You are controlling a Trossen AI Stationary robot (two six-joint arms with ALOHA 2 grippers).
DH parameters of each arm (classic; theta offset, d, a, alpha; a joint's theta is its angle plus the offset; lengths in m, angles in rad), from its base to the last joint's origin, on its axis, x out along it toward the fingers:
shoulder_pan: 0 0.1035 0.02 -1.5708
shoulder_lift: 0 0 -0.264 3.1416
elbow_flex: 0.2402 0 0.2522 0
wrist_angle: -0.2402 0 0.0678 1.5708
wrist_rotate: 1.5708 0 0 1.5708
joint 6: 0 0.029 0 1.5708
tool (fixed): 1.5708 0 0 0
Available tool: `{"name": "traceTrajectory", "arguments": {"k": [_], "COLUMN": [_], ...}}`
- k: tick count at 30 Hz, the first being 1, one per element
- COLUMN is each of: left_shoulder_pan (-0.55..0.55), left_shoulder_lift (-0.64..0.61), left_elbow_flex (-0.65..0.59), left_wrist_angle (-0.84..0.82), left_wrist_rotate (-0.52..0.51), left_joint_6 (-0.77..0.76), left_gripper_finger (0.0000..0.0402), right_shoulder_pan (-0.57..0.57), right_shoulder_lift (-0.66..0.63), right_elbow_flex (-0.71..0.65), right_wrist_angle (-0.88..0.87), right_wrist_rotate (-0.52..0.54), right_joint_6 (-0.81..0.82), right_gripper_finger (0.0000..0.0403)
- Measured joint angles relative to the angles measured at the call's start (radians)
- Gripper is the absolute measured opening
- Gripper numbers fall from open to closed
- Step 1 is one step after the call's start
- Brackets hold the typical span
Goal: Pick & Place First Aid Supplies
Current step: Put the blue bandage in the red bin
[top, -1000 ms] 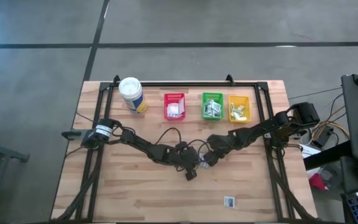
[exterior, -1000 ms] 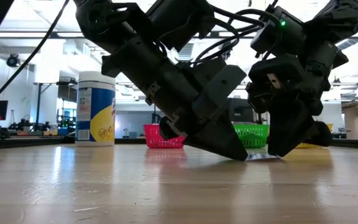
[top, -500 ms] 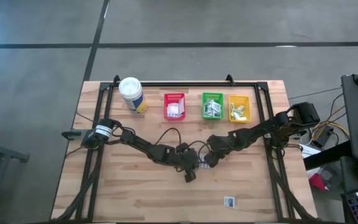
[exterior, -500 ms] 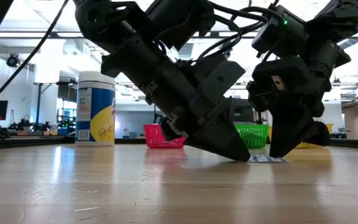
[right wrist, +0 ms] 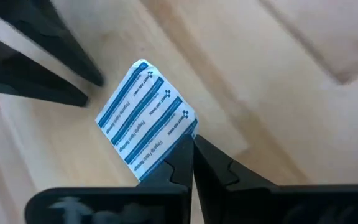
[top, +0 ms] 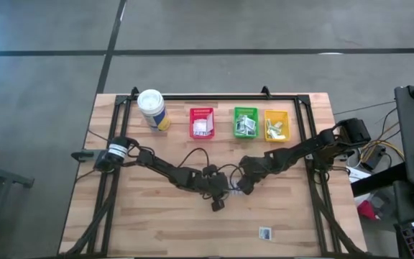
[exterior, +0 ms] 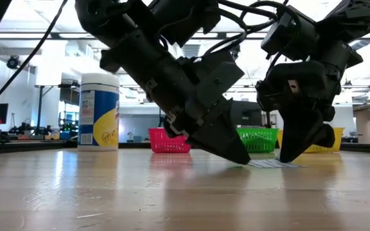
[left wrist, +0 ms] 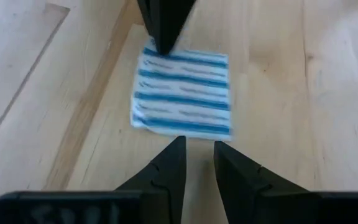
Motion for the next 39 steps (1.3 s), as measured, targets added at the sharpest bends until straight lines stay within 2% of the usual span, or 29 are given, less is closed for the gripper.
{"name": "traceTrajectory", "arguments": {"k": [8, 16, 23, 31, 39], "left_shoulder_pan": [0.001, 0.002, 0.003, 0.006, 0.006], "left_shoulder_lift": [-0.034, -0.038, -0.042, -0.052, -0.053], "left_elbow_flex": [-0.001, -0.001, 0.000, 0.001, 0.001], "left_wrist_angle": [-0.057, -0.064, -0.068, -0.068, -0.091], "left_wrist_rotate": [-0.060, -0.058, -0.002, -0.001, 0.000], "left_joint_6": [0.025, 0.054, 0.062, 0.074, 0.082], "left_gripper_finger": [0.0094, 0.0094, 0.0094, 0.0094, 0.0094], "right_shoulder_pan": [-0.003, -0.003, -0.005, -0.006, -0.056], "right_shoulder_lift": [-0.072, -0.175, -0.331, -0.514, -0.665], "right_elbow_flex": [-0.004, -0.006, -0.006, -0.005, -0.004], "right_wrist_angle": [-0.078, -0.195, -0.302, -0.448, -0.549], "right_wrist_rotate": [0.062, 0.124, 0.196, 0.307, 0.346], "right_joint_6": [-0.052, -0.089, -0.102, -0.079, -0.082], "right_gripper_finger": [0.0008, 0.0008, 0.0008, 0.0008, 0.0008]}}
